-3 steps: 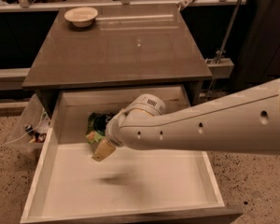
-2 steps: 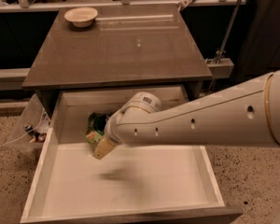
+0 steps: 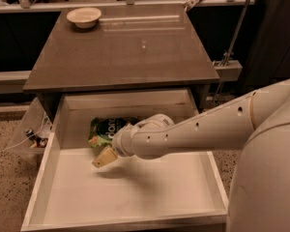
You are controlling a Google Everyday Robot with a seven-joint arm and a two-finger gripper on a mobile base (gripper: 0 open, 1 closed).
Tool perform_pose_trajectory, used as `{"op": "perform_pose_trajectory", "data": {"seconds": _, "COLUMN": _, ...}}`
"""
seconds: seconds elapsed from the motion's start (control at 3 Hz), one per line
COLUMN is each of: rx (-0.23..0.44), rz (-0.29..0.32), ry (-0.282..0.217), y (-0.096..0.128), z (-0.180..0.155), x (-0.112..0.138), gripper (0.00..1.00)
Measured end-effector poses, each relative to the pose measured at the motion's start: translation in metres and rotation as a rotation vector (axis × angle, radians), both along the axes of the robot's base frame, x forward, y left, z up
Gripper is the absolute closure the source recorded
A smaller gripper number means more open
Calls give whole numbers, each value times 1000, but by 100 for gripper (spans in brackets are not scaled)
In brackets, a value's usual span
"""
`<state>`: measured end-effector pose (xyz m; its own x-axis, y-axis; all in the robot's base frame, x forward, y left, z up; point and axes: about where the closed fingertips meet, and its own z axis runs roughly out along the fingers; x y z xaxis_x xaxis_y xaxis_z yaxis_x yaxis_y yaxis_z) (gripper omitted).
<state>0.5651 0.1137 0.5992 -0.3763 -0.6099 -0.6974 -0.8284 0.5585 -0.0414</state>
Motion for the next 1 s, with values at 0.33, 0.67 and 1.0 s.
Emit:
{"op": "perform_pose_trajectory", "data": {"seconds": 0.33, "rx": 97, "rz": -31, "ry": 28, "y": 13, "z": -9, "x": 6, "gripper": 0}}
{"op": "perform_pose_trajectory", "data": {"seconds": 0.67, "rx": 150, "rz": -24, "ry": 16, "y": 22, "z": -10, "x": 15, "gripper": 0}}
{"op": "perform_pose_trajectory", "data": {"seconds": 1.0, "rx": 150, "rz": -24, "ry": 16, "y": 22, "z": -6, "x": 15, "gripper": 19}}
